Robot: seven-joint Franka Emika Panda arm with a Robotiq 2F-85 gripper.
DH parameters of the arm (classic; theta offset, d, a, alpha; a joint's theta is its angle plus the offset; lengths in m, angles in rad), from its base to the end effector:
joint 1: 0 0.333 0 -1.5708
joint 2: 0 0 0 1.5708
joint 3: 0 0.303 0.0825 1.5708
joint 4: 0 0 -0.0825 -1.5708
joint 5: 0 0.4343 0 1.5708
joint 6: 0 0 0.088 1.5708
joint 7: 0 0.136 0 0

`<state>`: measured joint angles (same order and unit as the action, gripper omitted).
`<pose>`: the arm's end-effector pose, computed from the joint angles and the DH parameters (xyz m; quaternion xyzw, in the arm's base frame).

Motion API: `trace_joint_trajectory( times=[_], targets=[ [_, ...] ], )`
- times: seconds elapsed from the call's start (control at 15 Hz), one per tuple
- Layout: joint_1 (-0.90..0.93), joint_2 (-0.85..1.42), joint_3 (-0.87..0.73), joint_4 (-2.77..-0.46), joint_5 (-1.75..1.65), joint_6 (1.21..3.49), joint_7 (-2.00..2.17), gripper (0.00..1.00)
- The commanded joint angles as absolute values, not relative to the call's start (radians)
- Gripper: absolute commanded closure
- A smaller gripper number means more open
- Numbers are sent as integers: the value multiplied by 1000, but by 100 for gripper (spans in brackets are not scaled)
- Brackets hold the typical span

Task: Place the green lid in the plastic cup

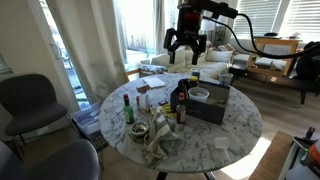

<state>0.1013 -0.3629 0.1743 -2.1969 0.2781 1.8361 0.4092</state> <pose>0.4730 0.1680 0.4758 -0.9887 0.1083 0.0344 0.0972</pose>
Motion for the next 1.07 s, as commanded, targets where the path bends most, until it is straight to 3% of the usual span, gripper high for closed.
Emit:
trace_joint_trajectory(
  times=[0.0, 1.0],
  targets=[
    [99, -362, 176, -2194, 278, 1833, 409, 0],
    [-54, -367, 120, -2323, 152, 2006, 680, 0]
  ],
)
